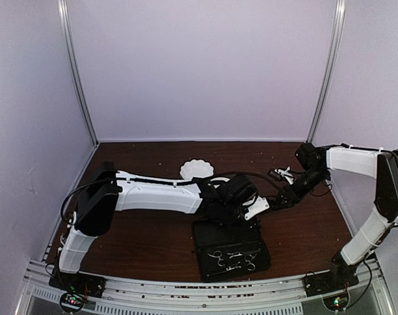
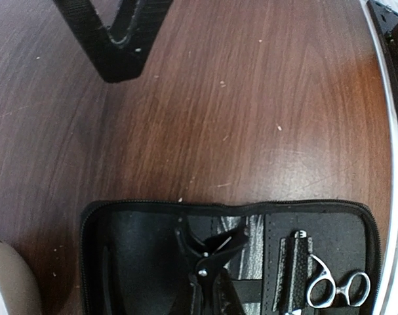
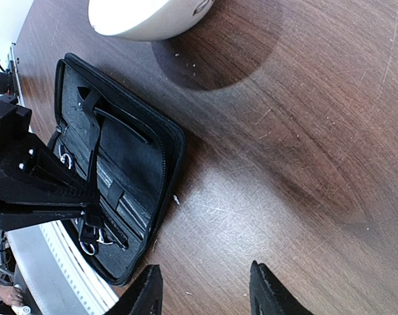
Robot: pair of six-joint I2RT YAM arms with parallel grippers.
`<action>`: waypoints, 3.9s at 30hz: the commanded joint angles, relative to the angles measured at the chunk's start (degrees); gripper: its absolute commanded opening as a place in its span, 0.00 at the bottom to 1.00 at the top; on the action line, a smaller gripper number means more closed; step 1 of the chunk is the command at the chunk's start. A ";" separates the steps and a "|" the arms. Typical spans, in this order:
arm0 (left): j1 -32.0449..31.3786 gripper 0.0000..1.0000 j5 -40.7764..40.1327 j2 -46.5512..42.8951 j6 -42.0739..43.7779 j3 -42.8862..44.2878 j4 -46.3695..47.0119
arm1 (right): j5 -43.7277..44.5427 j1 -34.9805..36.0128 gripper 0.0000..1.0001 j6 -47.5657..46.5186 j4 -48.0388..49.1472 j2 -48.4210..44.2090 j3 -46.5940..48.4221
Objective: Sort the hair-cutting tools
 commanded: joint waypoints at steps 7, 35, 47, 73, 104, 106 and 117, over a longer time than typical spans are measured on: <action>1.34 0.00 -6.53 4.94 -1.38 5.97 -6.60 | -0.30 -0.30 0.47 -0.34 -0.82 0.39 0.61; 2.13 0.00 0.40 1.56 -8.12 2.28 5.19 | -0.21 -0.26 0.47 -0.57 -1.07 0.45 0.63; 2.05 0.00 0.53 -4.30 -11.33 -9.34 13.07 | -0.12 -0.21 0.47 -0.69 -1.09 0.20 0.55; 2.04 0.00 1.69 -5.45 -15.14 -10.73 20.78 | -0.10 -0.26 0.47 -0.66 -1.14 0.33 0.64; 1.26 0.00 -3.43 -4.40 -12.34 -10.43 16.30 | -0.22 -0.26 0.47 -0.53 -1.16 -0.02 0.40; 1.29 0.00 -3.85 -3.44 -12.27 -9.56 14.97 | -0.25 -0.25 0.47 -0.57 -1.16 -0.19 0.36; 1.16 0.07 -3.38 -1.24 -13.91 -7.36 11.37 | -0.26 -0.26 0.47 -0.66 -1.26 0.03 0.62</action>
